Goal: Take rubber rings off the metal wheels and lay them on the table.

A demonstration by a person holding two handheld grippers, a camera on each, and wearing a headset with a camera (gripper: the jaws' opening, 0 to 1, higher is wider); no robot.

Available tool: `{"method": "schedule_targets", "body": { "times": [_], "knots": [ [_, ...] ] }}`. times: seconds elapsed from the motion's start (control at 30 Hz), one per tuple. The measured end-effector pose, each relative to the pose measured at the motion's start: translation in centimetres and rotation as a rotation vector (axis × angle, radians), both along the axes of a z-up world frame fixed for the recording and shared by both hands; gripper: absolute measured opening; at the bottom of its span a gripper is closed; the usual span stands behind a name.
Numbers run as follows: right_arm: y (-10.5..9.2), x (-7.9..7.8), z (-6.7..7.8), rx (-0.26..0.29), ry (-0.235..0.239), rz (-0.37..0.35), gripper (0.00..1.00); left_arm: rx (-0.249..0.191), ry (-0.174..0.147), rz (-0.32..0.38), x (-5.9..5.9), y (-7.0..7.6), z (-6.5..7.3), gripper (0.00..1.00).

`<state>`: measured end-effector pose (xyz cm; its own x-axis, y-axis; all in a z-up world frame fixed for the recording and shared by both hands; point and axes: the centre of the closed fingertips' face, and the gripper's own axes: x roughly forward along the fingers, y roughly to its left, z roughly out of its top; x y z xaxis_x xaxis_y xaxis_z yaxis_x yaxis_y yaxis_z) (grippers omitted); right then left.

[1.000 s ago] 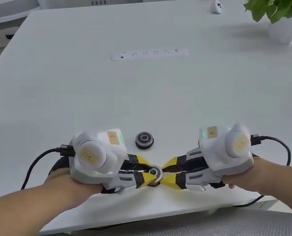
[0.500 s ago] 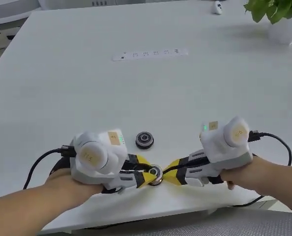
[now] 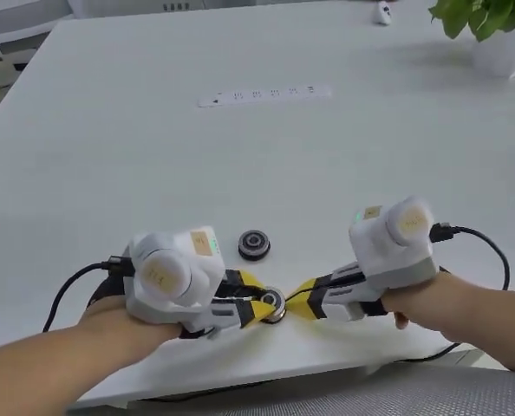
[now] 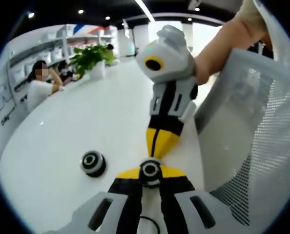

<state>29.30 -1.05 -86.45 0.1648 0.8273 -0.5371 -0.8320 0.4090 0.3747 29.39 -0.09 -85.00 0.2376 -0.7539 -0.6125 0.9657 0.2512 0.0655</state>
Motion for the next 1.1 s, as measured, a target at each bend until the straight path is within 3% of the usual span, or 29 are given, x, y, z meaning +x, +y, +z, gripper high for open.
{"method": "schedule_targets", "body": {
  "times": [0.1,0.17,0.23,0.5,1.1],
  "knots": [
    [-0.1,0.7,0.8,0.059,0.025,-0.063,0.0,0.0,-0.002,0.003,0.0,0.0,0.0,0.12],
    [0.0,0.7,1.3,0.1,0.075,-0.078,0.0,0.002,-0.004,0.003,0.0,0.0,0.0,0.12],
    [0.0,0.6,1.0,0.08,0.053,-0.061,0.0,0.002,-0.004,0.004,0.0,0.0,0.0,0.12],
    [0.2,0.5,1.3,0.122,0.088,-0.08,0.0,0.005,-0.01,0.009,0.0,0.0,0.0,0.12],
    [0.7,0.1,1.7,0.141,0.088,-0.053,0.0,0.005,-0.012,-0.002,0.1,0.0,0.0,0.12]
  ]
}}
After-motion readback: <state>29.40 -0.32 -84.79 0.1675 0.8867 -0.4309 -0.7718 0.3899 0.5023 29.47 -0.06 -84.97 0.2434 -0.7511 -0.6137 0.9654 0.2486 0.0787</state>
